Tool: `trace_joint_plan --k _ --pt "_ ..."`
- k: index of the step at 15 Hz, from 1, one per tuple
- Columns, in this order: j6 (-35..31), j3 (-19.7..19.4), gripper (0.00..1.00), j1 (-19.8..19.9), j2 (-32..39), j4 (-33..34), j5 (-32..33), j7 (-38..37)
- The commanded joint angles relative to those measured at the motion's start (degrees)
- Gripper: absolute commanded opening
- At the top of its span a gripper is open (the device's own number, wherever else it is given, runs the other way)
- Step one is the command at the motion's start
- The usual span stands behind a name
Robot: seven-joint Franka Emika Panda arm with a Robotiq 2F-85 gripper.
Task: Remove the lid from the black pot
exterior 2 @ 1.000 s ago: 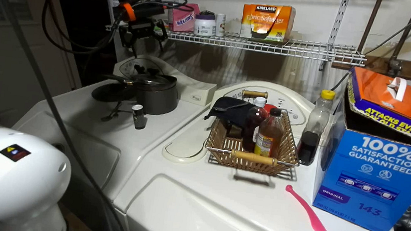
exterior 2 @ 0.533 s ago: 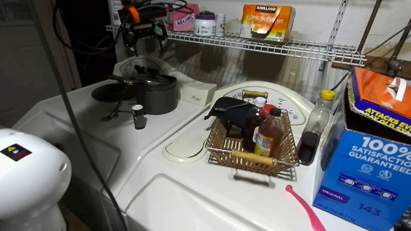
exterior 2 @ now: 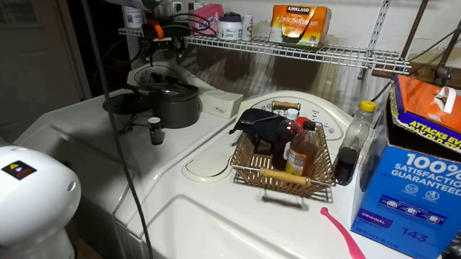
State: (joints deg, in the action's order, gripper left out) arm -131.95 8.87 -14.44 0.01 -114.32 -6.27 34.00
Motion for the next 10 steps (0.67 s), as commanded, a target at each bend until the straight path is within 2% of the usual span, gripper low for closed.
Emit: trace_joint_plan --k 1,10 --pt "-1.57 1.63 1.0 0.94 5.19 4.42 -3.83 1.24" --pt "-5.66 3.51 1.0 2.96 9.26 4.41 -5.31 1.6"
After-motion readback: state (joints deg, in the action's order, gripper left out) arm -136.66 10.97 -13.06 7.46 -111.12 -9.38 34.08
